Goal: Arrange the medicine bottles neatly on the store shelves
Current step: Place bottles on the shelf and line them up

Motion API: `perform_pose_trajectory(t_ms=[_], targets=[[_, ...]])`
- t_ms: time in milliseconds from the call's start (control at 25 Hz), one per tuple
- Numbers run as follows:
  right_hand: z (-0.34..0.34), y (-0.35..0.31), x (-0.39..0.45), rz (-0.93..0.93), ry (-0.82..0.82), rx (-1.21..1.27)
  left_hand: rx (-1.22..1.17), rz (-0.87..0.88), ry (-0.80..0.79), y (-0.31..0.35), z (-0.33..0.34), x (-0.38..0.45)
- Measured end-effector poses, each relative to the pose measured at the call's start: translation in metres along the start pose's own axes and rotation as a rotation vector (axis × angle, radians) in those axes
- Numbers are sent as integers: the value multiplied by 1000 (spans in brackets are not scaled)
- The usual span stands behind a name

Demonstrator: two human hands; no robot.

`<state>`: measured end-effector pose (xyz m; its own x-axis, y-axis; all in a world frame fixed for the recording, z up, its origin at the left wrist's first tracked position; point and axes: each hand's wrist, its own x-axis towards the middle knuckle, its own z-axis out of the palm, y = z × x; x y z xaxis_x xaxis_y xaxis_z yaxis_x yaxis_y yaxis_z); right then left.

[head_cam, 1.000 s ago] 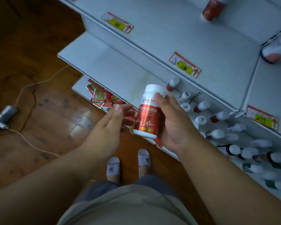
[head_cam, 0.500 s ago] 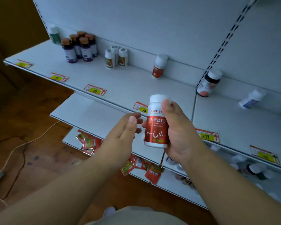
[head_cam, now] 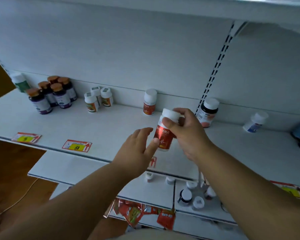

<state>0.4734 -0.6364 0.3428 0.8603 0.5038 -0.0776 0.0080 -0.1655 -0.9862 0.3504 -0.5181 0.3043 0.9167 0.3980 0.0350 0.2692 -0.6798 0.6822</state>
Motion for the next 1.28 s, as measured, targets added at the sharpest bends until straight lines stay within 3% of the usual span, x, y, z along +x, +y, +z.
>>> perform_pose_trajectory(t_ms=[160,360,800,1280], targets=[[10,3,56,-4,71,-358,260,36,-59,-42,-19,77],[23,15,111,-62,127,-524,473,73,-146,-75,-15,142],[47,18,158,-248,127,-1002,513,60,-197,-101,4,185],[42,30,117,-199,224,-968,509,30,-225,-92,-22,155]])
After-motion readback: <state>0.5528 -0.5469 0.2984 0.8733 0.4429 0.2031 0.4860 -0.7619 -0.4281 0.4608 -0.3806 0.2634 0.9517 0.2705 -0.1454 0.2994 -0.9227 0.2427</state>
